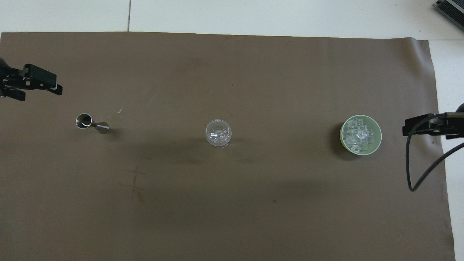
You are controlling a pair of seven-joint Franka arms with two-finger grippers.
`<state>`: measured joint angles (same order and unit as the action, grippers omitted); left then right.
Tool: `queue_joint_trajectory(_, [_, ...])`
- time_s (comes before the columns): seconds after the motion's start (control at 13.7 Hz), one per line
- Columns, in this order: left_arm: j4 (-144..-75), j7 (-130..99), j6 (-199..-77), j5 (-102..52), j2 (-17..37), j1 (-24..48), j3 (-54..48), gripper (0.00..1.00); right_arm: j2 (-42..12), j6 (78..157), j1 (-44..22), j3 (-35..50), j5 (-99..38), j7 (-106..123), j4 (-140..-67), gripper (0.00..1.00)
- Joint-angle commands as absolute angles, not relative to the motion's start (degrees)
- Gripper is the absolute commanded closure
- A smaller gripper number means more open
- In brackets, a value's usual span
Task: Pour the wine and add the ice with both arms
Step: 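Open the left gripper and move it toward the silver bottle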
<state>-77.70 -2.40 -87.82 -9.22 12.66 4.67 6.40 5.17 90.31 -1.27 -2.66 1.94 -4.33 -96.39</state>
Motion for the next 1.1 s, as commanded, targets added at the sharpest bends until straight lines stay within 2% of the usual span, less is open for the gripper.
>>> queue_joint_trajectory(0.0, [-75.32,-6.84,-85.96,-11.51,15.55,3.96,6.50,0.00,6.50,90.18,-1.05,-2.46,1.93,-2.72,-97.73,0.00])
queue_joint_trajectory(0.59, [-80.06,-21.07,-86.74,-15.63,16.43,2.73,6.77,0.00,6.50,90.18,-0.97,-2.55,1.93,-2.72,-97.73,0.00])
queue_joint_trajectory(1.03, [-80.16,-28.47,-87.01,-23.27,18.81,-2.10,6.77,0.00,6.50,90.18,-0.97,-2.55,1.93,-2.72,-97.73,0.00])
